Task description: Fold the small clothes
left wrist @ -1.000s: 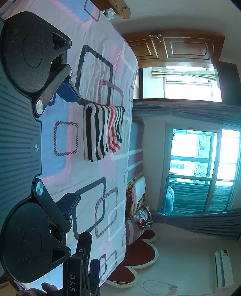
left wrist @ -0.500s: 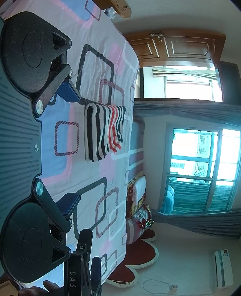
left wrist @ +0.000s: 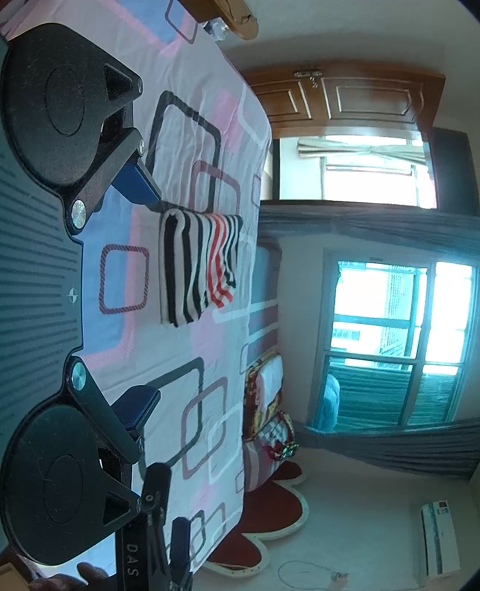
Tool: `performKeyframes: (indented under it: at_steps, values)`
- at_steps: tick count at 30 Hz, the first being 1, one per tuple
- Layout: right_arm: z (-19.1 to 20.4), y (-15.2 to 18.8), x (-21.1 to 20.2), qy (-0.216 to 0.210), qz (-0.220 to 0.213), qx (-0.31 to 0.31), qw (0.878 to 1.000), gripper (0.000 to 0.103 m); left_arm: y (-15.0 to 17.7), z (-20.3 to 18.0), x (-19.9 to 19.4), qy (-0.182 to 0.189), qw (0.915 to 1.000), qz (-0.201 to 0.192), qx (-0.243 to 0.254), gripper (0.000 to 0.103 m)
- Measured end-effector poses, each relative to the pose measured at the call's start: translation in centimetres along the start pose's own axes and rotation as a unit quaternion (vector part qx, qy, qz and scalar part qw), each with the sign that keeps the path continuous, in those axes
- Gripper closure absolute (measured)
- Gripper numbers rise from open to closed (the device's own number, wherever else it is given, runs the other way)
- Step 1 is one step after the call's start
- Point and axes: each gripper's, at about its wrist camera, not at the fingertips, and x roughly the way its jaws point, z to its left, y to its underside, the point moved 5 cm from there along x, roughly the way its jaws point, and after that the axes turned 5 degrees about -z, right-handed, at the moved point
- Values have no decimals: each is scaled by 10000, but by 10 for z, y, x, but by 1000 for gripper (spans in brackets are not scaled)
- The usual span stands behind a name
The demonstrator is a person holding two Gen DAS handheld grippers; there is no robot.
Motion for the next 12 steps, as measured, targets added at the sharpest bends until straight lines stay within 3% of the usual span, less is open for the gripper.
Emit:
performKeyframes:
  at_steps: [12]
  values:
    - [-4,3,2,-68,14,-40,10000,2,0,3,-3,14,9999,16,-144,0]
